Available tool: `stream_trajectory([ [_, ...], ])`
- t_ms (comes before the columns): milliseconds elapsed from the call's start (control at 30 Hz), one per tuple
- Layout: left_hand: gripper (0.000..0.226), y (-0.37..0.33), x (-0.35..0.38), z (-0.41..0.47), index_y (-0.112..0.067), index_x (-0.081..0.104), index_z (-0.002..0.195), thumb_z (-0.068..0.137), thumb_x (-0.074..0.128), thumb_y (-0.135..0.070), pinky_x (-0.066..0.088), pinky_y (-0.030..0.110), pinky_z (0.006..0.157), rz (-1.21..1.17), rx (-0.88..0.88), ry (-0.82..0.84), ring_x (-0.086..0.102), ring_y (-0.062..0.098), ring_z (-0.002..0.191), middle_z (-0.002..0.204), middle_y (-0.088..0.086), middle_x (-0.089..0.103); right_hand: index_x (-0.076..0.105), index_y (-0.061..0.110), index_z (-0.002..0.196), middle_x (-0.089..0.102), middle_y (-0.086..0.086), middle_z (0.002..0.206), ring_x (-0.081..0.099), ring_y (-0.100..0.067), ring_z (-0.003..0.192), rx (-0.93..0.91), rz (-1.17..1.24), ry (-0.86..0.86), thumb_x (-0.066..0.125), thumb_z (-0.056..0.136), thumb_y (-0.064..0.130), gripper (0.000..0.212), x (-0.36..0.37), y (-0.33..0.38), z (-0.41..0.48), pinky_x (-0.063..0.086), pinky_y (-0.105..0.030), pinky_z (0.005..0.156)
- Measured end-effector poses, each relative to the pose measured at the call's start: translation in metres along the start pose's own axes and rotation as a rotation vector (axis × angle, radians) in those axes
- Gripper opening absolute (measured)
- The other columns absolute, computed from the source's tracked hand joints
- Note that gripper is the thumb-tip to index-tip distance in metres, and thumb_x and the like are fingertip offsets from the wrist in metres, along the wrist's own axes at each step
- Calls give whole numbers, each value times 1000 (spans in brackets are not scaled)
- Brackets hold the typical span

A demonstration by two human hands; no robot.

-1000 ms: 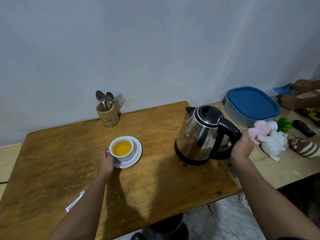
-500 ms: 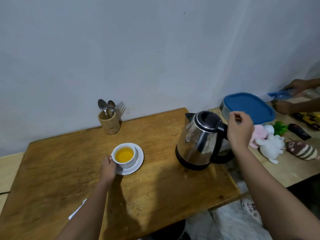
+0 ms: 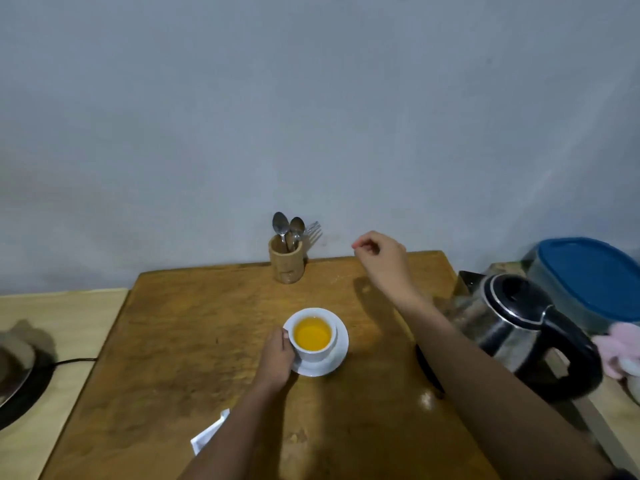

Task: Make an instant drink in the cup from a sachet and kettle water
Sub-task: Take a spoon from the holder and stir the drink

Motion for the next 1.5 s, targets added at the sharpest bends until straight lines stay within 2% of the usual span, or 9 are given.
stream_trajectory([
  [167,21,12,-2,4,-15,52,93,98,33,-22,38,13,64,-55,38,16,50,9,80,92,5,56,68,2,80,71,-15,87,62,-30,85,160,-51,205,54,82,15,19,87,-10,38,49,-29,67],
  [300,23,18,0,4,-17,55,92,98,33,-20,37,9,66,-69,132,-11,51,-1,82,88,-4,55,62,10,63,63,-11,71,58,-27,69,226,-107,217,47,79,15,23,136,-17,62,44,-32,60],
  [467,21,24,3,0,-32,48,91,98,33,-20,41,8,74,-169,113,-4,53,3,90,93,-7,56,72,19,94,70,-5,98,64,-27,90,221,-339,155,52,87,24,22,180,-23,91,46,-30,67],
  [733,22,32,9,-1,-23,50,95,97,29,-28,45,23,82,-173,139,-39,52,6,91,97,-3,54,64,8,97,67,-11,95,64,-29,89,216,-683,72,55,89,26,22,211,-22,122,42,-31,65],
  [900,23,32,10,0,-16,52,95,98,31,-24,45,23,80,-195,112,-49,52,6,89,97,-1,54,67,12,100,67,-10,99,62,-28,91,221,-568,102,56,90,24,20,214,-24,122,42,-31,66],
  [1067,22,25,5,1,-15,53,95,99,32,-19,41,11,75,-191,128,-18,52,6,87,95,0,55,71,14,97,71,-7,90,53,-17,71,23,-349,93,58,90,25,18,200,-8,114,41,-26,63],
  [1333,23,19,1,5,-17,52,103,98,31,-25,44,21,73,-112,87,27,56,9,91,101,3,58,66,12,101,60,-4,105,58,-17,93,-278,-127,84,57,91,30,23,142,44,107,51,-36,85],
  [1400,25,18,-1,7,-15,53,104,98,31,-26,42,19,71,-66,97,34,56,10,89,101,4,58,61,16,100,60,-3,104,60,-19,91,-320,-165,150,51,93,32,20,121,43,98,51,-42,88],
  [1500,23,14,-4,9,-16,53,100,98,32,-26,37,10,66,-25,97,59,51,1,82,96,0,54,56,22,92,63,0,78,61,-15,71,-295,-124,418,47,95,32,14,88,31,72,54,-42,71],
])
Point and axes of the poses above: each hand's wrist, its own z-axis towards the middle knuckle, its own x-axis out of the palm, y = z × x, the point moved 2 cm from there along z, towards the middle knuckle
